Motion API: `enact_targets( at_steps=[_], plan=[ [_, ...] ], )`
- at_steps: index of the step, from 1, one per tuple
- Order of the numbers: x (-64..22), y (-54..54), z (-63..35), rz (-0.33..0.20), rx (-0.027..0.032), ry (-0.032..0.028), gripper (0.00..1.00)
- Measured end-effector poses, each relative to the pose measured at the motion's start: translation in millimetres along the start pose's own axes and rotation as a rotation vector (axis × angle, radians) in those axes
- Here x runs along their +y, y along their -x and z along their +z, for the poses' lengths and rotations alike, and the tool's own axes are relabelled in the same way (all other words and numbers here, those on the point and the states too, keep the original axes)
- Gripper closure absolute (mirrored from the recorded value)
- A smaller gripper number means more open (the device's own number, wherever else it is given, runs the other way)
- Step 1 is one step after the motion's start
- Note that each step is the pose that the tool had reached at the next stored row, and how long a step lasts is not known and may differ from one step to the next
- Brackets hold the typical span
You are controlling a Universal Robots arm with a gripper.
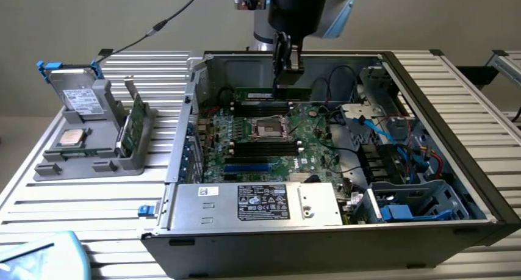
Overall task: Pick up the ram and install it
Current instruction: 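Insert the ram into the slot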
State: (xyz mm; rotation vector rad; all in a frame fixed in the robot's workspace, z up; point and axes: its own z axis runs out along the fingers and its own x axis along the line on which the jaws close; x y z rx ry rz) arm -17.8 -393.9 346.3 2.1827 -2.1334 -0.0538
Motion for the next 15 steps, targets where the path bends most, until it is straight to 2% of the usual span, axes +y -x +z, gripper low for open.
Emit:
enact_targets(
  at_steps=[5,10,15],
  plan=[
    [-0.7,0.0,9.1,-0.011,0.0010,-0.0004,0.86],
    [-1.5,-1.5,18.2,-0.047,0.0043,0.0001,0.86],
    [-2.2,-6.5,27.4,-0.048,0.0044,0.0001,0.86]
  ],
)
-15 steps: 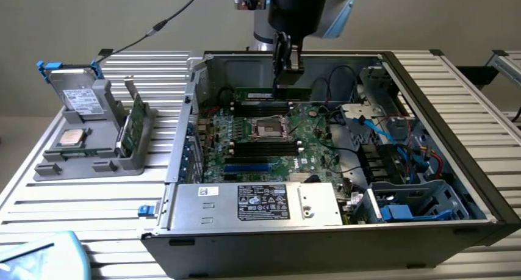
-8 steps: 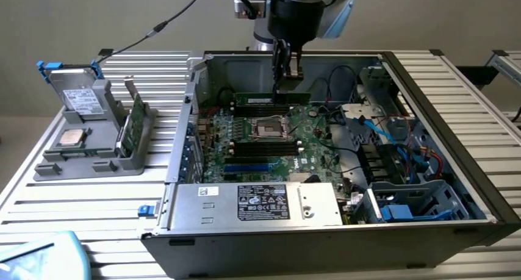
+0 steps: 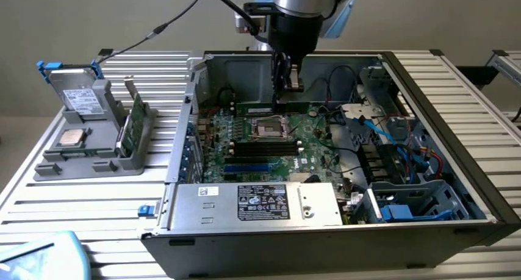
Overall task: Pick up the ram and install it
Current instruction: 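Insert the ram into the slot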
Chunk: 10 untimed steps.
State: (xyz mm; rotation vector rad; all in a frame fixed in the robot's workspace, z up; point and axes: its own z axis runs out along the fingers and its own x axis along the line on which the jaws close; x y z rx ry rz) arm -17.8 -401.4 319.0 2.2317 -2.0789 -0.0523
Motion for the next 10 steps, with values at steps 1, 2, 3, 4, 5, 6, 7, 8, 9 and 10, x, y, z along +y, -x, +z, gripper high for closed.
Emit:
enact_targets(
  at_steps=[1,2,3,4,5,6,7,8,9,10],
  plan=[
    [-0.1,-0.9,1.9,0.000,-0.0003,-0.0001,0.86],
    [-0.2,-1.5,3.7,0.000,-0.0004,-0.0001,0.86],
    [-0.3,-1.9,5.5,0.000,-0.0008,-0.0001,0.86],
    [-0.4,-2.0,7.3,0.000,-0.0015,-0.0002,0.86],
    [-0.6,-2.0,9.1,0.000,-0.0017,-0.0002,0.86],
    [-0.7,-2.0,10.9,0.000,-0.0017,-0.0002,0.86],
    [-0.9,-1.9,12.7,0.001,-0.0018,-0.0002,0.86],
    [-1.0,-1.9,14.6,0.001,-0.0019,-0.0002,0.86],
    [-1.0,-1.8,16.4,0.002,-0.0017,-0.0001,0.86],
    [-0.9,-1.7,18.2,0.002,-0.0018,-0.0001,0.86]
  ],
)
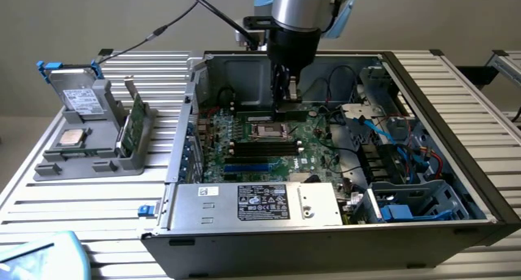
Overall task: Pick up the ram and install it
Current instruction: 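Insert the ram into the slot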
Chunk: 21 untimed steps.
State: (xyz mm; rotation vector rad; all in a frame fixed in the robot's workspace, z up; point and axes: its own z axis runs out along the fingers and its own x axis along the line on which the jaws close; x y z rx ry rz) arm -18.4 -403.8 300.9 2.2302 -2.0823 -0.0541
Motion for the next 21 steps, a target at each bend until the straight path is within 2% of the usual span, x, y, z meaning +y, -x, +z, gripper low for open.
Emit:
enact_targets(
  at_steps=[21],
  plan=[
    [4.5,1.9,38.7,0.026,-0.0024,0.0009,0.86]
  ],
)
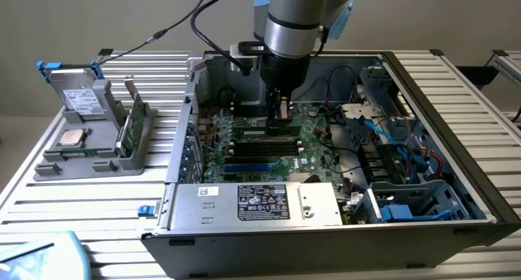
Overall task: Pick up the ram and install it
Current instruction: 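Insert the ram into the slot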
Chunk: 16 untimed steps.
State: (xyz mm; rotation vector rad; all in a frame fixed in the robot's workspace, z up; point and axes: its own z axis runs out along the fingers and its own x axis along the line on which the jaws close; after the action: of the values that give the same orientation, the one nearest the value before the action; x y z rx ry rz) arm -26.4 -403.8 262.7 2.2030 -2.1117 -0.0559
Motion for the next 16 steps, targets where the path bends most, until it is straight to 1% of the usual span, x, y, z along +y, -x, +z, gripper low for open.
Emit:
enact_targets(
  at_steps=[13,16],
  plan=[
    [-2.0,0.9,23.7,0.001,0.0000,0.0000,0.86],
    [-2.4,1.1,28.7,0.002,0.0010,0.0001,0.86]
  ],
)
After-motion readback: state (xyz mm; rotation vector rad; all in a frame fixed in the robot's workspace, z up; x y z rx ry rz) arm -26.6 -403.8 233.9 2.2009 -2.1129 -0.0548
